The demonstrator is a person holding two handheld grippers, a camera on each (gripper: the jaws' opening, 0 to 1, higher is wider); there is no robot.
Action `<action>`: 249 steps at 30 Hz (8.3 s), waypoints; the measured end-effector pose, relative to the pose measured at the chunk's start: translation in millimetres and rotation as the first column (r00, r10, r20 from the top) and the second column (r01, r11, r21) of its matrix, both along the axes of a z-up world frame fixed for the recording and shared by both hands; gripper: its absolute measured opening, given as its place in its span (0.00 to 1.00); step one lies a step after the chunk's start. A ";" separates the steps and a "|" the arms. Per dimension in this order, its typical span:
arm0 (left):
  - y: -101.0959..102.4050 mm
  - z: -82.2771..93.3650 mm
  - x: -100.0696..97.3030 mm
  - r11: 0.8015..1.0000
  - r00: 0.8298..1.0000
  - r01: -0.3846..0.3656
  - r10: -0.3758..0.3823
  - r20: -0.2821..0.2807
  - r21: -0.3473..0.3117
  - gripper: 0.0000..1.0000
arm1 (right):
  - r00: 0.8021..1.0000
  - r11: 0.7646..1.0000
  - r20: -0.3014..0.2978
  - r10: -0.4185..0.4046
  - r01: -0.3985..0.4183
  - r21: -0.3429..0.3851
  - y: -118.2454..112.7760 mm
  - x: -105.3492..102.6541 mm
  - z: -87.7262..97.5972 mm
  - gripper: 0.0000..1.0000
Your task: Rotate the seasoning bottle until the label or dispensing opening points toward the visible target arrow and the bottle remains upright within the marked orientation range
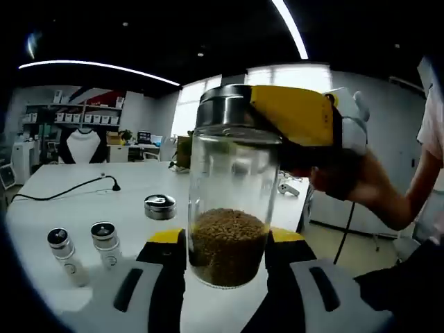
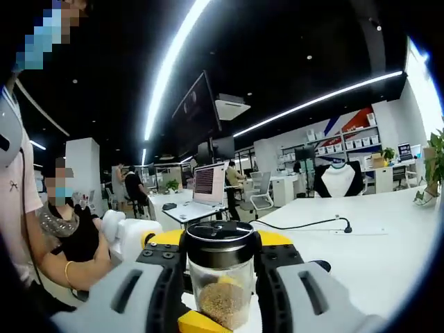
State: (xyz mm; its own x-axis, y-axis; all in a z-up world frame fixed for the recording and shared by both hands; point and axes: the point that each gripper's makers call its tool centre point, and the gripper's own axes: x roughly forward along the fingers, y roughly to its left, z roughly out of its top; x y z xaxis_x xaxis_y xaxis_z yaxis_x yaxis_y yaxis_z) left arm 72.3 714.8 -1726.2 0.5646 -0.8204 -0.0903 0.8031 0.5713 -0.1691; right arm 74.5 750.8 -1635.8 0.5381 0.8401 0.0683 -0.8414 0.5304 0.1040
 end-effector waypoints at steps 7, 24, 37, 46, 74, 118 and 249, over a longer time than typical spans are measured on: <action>-2.4 10.5 11.9 0.998 0.996 -0.045 0.042 0.078 0.036 0.43 | 1.000 1.000 0.020 -0.019 0.019 0.024 -5.8 3.0 8.2 0.36; 10.8 12.2 26.1 0.964 0.962 -0.244 0.227 0.154 0.105 0.43 | 0.996 0.996 0.036 -0.081 0.079 0.041 0.2 6.3 11.6 0.46; 24.0 8.2 33.1 0.902 0.904 -0.410 0.382 0.191 0.133 0.43 | 0.987 0.987 0.037 -0.158 0.158 0.027 18.6 15.3 4.3 0.60; 34.2 2.7 34.1 0.847 0.857 -0.504 0.466 0.222 0.170 0.43 | 0.974 0.975 0.046 -0.220 0.219 0.026 18.8 22.5 -2.8 0.50; 6.0 27.8 20.0 0.972 0.967 -0.232 0.234 0.105 -0.024 0.43 | 0.996 1.000 0.084 0.018 -0.020 0.018 -3.2 21.4 20.1 0.38; -9.6 37.0 13.9 0.998 0.981 -0.011 -0.001 0.193 0.062 0.44 | 0.988 0.993 0.106 0.113 -0.117 0.029 -3.6 -2.6 25.1 0.38; -12.5 23.0 -19.8 0.900 0.893 0.427 -0.435 0.114 0.082 0.46 | 0.964 0.965 0.046 0.262 -0.262 0.012 1.5 -22.0 -0.1 0.36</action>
State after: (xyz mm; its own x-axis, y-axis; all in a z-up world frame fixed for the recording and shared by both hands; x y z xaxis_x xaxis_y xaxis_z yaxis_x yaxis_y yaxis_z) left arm 52.5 702.3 -1703.2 0.1663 -0.9817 -0.0929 0.9851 0.1696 -0.0290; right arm 52.5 752.4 -1635.9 0.2956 0.9497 0.1032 -0.9545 0.2892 0.0721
